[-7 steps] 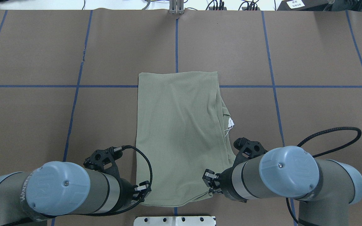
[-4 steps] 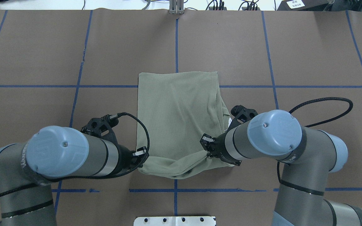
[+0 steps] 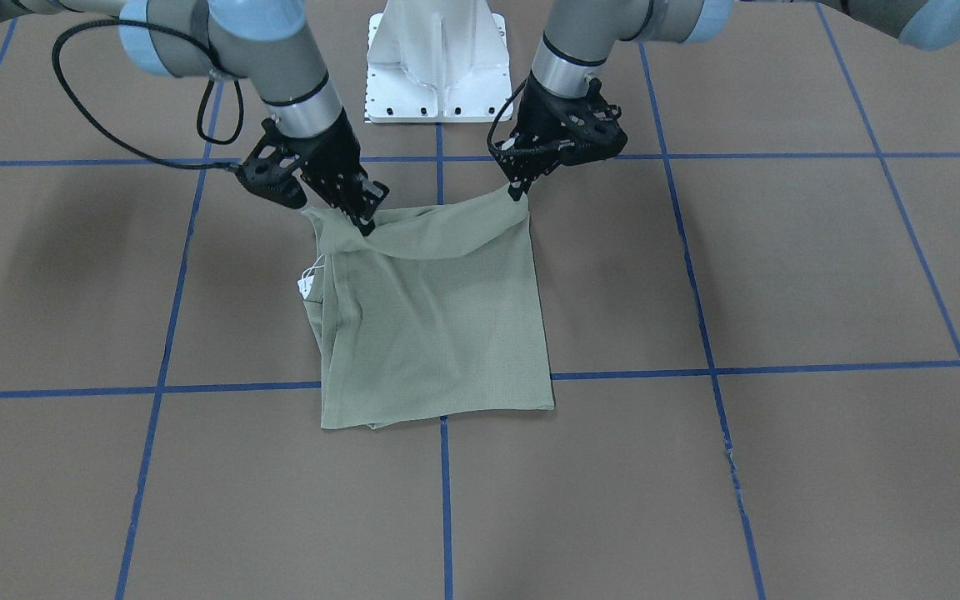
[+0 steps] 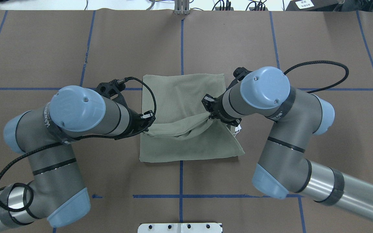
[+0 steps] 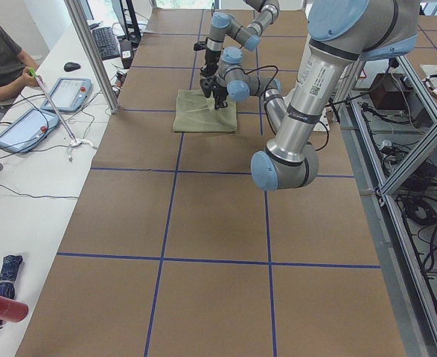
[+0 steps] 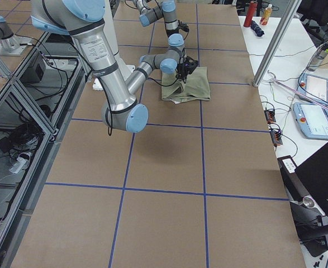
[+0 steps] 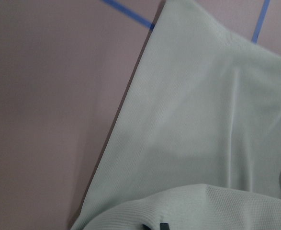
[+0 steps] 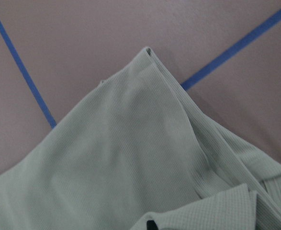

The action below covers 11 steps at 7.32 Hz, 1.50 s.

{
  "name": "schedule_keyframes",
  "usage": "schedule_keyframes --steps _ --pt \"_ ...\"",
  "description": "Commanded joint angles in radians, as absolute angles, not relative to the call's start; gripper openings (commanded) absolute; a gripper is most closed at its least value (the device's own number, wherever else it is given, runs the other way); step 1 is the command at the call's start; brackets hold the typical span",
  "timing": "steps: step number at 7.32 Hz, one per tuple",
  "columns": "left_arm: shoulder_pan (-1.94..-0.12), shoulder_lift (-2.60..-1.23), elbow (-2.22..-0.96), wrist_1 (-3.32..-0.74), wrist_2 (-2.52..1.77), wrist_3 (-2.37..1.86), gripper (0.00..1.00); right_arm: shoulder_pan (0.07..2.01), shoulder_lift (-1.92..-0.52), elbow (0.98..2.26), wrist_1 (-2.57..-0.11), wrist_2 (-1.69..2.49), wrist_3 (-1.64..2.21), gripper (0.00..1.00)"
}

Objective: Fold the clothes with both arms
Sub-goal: 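Lift the corners with both grippers and fold them toward the collar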

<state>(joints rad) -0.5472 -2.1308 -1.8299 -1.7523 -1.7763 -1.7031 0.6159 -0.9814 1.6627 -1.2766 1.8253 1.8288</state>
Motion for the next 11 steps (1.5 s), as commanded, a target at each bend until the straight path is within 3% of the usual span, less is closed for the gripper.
schedule_keyframes --steps 1,3,4,5,7,11 --pt "-0.63 -2.187 -1.703 -1.817 -1.778 -1.675 0.0 0.67 -0.899 1.516 -1.212 1.835 1.816 0.0" --pt "-0.658 -2.221 -1.593 -1.899 -1.776 -1.675 0.0 0.675 -0.867 1.47 -1.209 1.841 1.812 0.0" --pt "-0.669 -2.245 -1.528 -1.929 -1.775 -1.678 0.62 0.676 -0.845 1.426 -1.209 1.841 1.809 0.21" --pt "-0.699 -2.276 -1.456 -1.962 -1.775 -1.675 1.0 0.681 -0.809 1.36 -1.209 1.836 1.777 0.99" --pt "-0.773 -2.293 -1.382 -1.979 -1.778 -1.598 1.0 0.724 -0.807 1.296 -1.207 1.839 1.698 1.0" --pt "-0.976 -2.194 -1.413 -1.974 -2.015 -1.163 1.0 0.946 -0.86 1.304 -1.239 2.067 1.325 1.0"
